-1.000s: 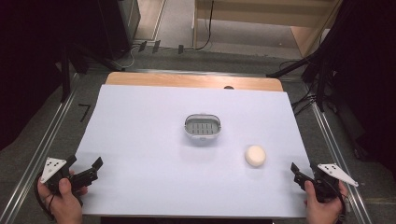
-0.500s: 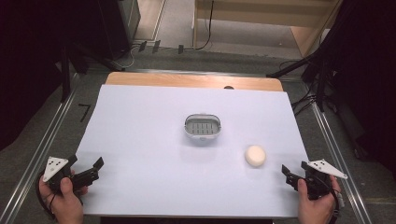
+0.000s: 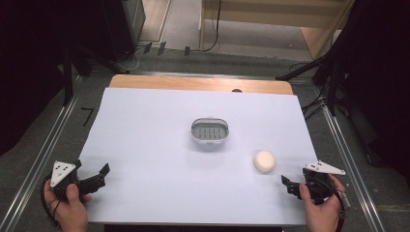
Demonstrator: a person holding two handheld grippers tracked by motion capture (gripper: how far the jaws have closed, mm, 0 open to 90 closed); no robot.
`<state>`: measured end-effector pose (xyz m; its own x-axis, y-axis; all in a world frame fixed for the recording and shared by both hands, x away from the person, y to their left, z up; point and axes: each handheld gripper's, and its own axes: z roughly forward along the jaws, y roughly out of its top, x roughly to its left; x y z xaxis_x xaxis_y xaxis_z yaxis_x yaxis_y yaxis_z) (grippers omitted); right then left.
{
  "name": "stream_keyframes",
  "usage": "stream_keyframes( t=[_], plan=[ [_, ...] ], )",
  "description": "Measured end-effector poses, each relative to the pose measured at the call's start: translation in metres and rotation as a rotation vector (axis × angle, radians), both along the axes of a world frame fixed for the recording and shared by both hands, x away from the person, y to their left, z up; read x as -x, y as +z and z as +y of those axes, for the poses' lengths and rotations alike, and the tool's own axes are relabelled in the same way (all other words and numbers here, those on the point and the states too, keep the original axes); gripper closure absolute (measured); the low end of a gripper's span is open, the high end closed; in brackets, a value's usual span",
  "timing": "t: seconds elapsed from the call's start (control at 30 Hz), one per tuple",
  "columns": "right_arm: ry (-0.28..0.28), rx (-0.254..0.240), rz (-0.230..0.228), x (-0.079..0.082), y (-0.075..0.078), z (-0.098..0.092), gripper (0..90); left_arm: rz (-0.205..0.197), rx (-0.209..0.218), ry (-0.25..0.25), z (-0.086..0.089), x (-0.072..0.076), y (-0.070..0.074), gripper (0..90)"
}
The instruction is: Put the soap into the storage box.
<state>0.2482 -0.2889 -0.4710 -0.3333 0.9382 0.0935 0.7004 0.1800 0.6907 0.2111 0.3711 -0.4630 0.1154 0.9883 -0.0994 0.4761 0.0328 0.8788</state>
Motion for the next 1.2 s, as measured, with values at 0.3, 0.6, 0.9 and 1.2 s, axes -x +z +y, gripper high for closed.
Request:
stream_keyframes(
  t=[0.3, 0.6, 0.9, 1.2],
  plan=[
    [0.059, 0.010, 0.064, -0.009, 0.005, 0.013, 13.8, 0.003, 0.006, -0.009, 0.000, 0.000, 0.000, 0.3],
    [0.094, 0.025, 0.099, -0.021, 0.005, 0.027, 13.3, 0.014, -0.005, -0.014, 0.000, -0.002, 0.000, 0.3],
    [0.111, 0.015, 0.124, -0.032, 0.009, 0.037, 13.0, 0.021, -0.005, -0.019, 0.000, -0.002, 0.000, 0.3],
    [0.123, 0.012, 0.146, -0.043, 0.012, 0.044, 12.8, 0.027, -0.010, -0.021, -0.001, -0.003, 0.000, 0.3]
  ],
)
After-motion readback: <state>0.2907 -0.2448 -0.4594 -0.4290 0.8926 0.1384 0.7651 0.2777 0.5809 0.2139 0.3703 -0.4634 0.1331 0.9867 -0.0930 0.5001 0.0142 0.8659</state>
